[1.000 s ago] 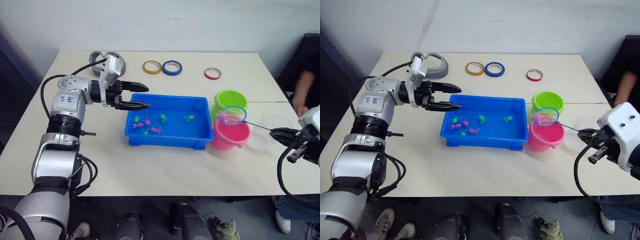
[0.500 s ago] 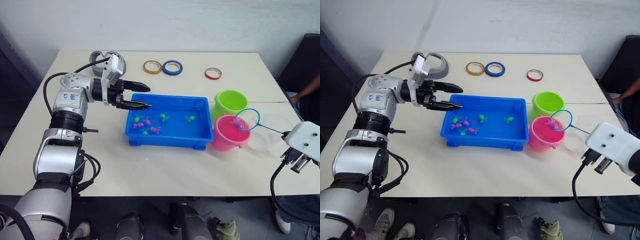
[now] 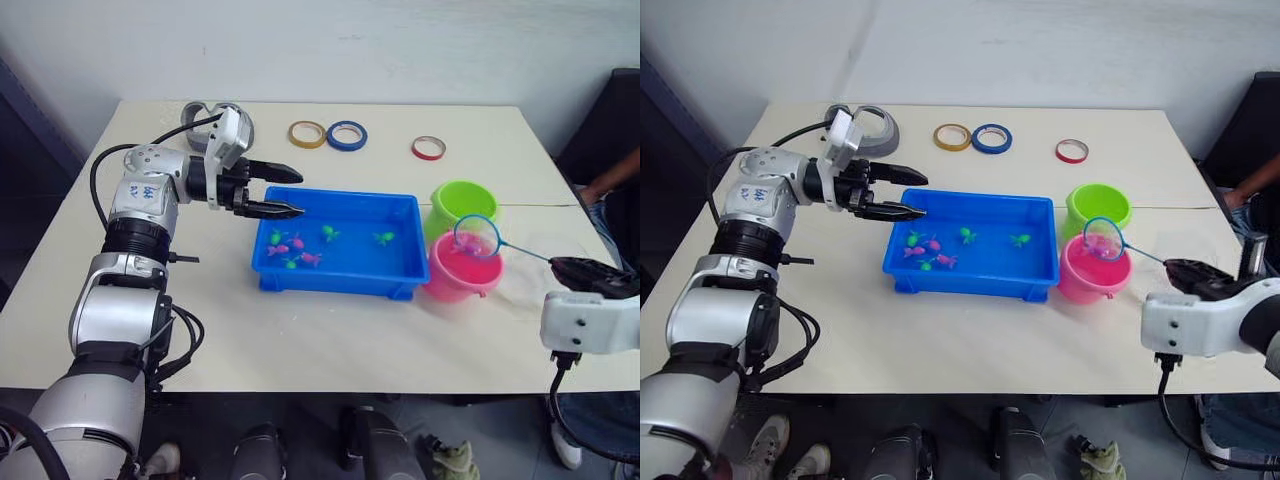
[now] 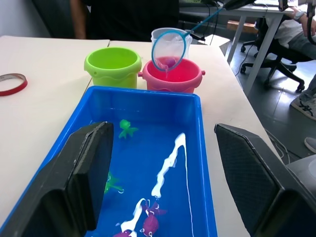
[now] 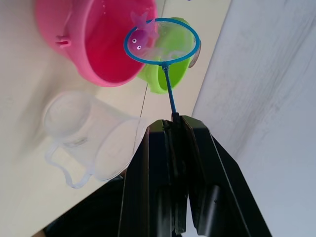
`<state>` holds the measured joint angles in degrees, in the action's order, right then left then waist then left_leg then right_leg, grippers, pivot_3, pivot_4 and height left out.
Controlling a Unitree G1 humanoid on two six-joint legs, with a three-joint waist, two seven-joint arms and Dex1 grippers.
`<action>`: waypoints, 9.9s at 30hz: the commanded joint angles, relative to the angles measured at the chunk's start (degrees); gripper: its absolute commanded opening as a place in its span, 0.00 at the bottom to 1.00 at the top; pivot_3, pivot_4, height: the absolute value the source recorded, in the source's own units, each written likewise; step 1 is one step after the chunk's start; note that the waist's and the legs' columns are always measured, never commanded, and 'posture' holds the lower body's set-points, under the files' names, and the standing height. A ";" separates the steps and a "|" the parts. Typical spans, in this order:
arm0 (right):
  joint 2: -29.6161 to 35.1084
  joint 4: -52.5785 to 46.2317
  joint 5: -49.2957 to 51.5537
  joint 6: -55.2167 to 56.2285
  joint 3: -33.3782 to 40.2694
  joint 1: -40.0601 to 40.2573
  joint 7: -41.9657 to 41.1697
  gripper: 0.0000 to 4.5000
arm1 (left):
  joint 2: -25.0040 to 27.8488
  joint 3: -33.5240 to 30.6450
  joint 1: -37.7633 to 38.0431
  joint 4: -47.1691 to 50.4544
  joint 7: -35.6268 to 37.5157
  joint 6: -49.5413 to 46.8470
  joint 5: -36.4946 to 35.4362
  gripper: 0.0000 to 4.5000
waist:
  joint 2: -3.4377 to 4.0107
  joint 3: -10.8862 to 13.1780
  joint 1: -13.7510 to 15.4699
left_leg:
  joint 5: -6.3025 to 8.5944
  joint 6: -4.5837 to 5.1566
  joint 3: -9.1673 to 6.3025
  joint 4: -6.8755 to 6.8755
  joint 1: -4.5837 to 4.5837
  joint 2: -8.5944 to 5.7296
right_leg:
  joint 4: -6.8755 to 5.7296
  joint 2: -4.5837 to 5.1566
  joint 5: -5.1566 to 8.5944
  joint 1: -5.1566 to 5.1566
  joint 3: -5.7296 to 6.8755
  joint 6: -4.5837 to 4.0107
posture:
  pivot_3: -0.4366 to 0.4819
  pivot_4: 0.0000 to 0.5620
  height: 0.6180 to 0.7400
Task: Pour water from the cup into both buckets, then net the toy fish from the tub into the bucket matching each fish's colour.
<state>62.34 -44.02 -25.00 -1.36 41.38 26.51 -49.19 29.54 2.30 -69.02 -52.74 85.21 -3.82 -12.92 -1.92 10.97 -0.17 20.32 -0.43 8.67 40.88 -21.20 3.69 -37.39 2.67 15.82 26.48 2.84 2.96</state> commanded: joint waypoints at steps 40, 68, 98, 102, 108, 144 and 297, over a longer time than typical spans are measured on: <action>-18.89 -0.07 -32.18 27.84 2.47 2.11 19.30 0.00 | 0.13 -1.03 -0.90 -0.43 0.78 1.50 0.07 0.80 | 0.00 0.00 -0.54 | -0.08 -0.13 0.37 0.10 0.17 0.00 | -0.26 -0.01 0.02 -0.05 -0.09 -0.03 | 0.48 0.27 0.89; -29.14 -2.49 -51.33 27.34 0.93 5.38 37.38 0.00 | 0.14 -1.14 -0.54 0.02 0.25 1.80 0.00 0.80 | -0.01 -0.01 -1.53 | -0.13 -0.22 0.36 0.07 0.24 0.00 | -0.35 -0.02 0.07 -0.05 -0.12 -0.12 | 0.48 0.27 0.89; -27.92 6.20 -68.42 16.75 -11.55 6.59 53.10 0.00 | 0.42 -1.39 1.22 3.90 -1.41 0.27 -0.43 0.80 | -0.01 -0.01 -1.58 | -0.17 -0.28 0.35 0.03 0.24 0.01 | -0.41 -0.02 0.11 -0.03 -0.11 -0.19 | 0.48 0.27 0.89; -28.02 5.46 -67.59 15.90 -11.31 6.76 52.80 0.00 | 0.31 -1.45 1.40 4.29 -1.81 0.31 -0.46 0.80 | 0.00 -0.01 -1.55 | -0.17 -0.29 0.34 0.03 0.24 0.01 | -0.41 -0.02 0.11 -0.03 -0.10 -0.20 | 0.48 0.27 0.89; -28.75 3.15 -64.87 15.26 -11.82 5.73 50.68 0.00 | 0.10 -1.47 1.82 4.64 -2.07 0.30 -0.65 0.80 | 0.00 -0.01 -1.54 | -0.17 -0.29 0.34 0.02 0.23 0.01 | -0.41 -0.02 0.11 -0.03 -0.10 -0.20 | 0.48 0.27 0.89; -33.84 9.37 3.35 -41.14 -42.12 -53.29 -14.53 0.00 | 19.89 -6.86 16.55 15.14 -7.26 -5.76 0.63 0.80 | -0.05 -0.01 -1.38 | -0.14 -0.17 -0.14 0.01 0.09 0.09 | -0.45 0.05 0.09 0.14 0.07 -0.26 | 0.48 0.27 0.89; -22.59 -1.23 -53.58 15.41 -10.99 9.14 36.38 0.00 | 1.40 -1.67 4.67 3.81 -0.31 1.25 -0.67 0.80 | -0.04 -0.01 -0.19 | -0.02 -0.04 0.37 0.03 0.07 -0.02 | -0.06 0.01 0.00 -0.02 -0.04 -0.03 | 0.48 0.27 0.89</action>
<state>40.14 -44.52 -77.39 14.04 29.07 35.97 -14.17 30.17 2.01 -63.84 -50.18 84.67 -3.05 -13.14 -1.96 10.96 -0.36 20.30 -0.47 9.04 40.91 -21.13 3.67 -37.46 2.67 15.82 26.47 2.80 2.92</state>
